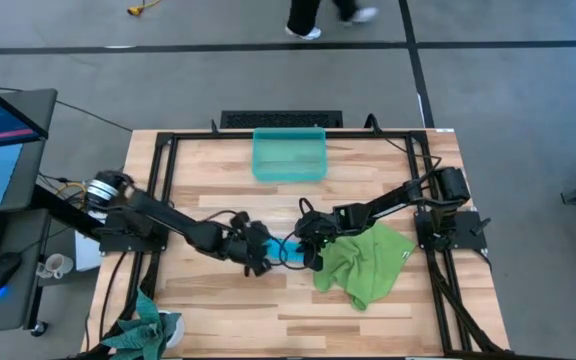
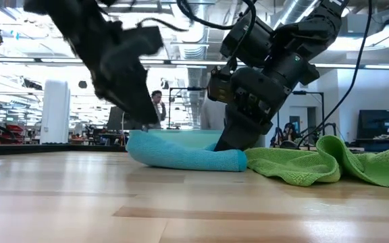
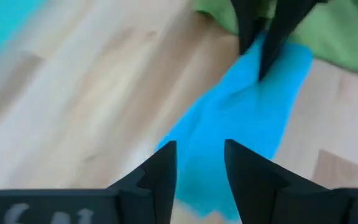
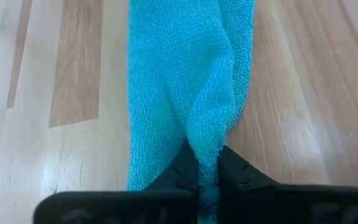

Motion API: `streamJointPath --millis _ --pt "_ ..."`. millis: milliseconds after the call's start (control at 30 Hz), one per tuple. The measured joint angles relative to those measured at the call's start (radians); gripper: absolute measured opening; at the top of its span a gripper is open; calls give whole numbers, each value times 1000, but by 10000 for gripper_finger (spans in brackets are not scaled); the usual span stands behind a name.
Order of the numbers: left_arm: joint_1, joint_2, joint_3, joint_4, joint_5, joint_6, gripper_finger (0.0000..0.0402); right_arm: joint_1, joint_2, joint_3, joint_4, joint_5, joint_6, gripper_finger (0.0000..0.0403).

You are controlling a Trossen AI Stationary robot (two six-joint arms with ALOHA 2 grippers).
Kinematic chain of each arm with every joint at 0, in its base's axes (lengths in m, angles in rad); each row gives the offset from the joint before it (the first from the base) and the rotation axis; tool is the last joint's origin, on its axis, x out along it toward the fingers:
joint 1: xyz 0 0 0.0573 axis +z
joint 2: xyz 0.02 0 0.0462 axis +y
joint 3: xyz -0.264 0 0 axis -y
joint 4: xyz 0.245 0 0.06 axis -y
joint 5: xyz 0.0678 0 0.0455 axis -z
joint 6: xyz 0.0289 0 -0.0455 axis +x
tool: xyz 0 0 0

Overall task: Roll microfiber towels into tight, uniform cylinder then place into a basket
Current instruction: Put the rolled blue microfiber cloth into the blue bin

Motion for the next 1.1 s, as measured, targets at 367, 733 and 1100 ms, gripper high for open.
streamJointPath --millis 367,733,1100 --pt "0 -398 2 -123 48 100 125 0 0 0 -3 2 -6 37" --pt "4 -372 3 -132 21 164 172 0 0 0 -3 2 -8 38" --pt "61 -100 3 -20 124 -109 217 0 0 0 -2 2 -8 39"
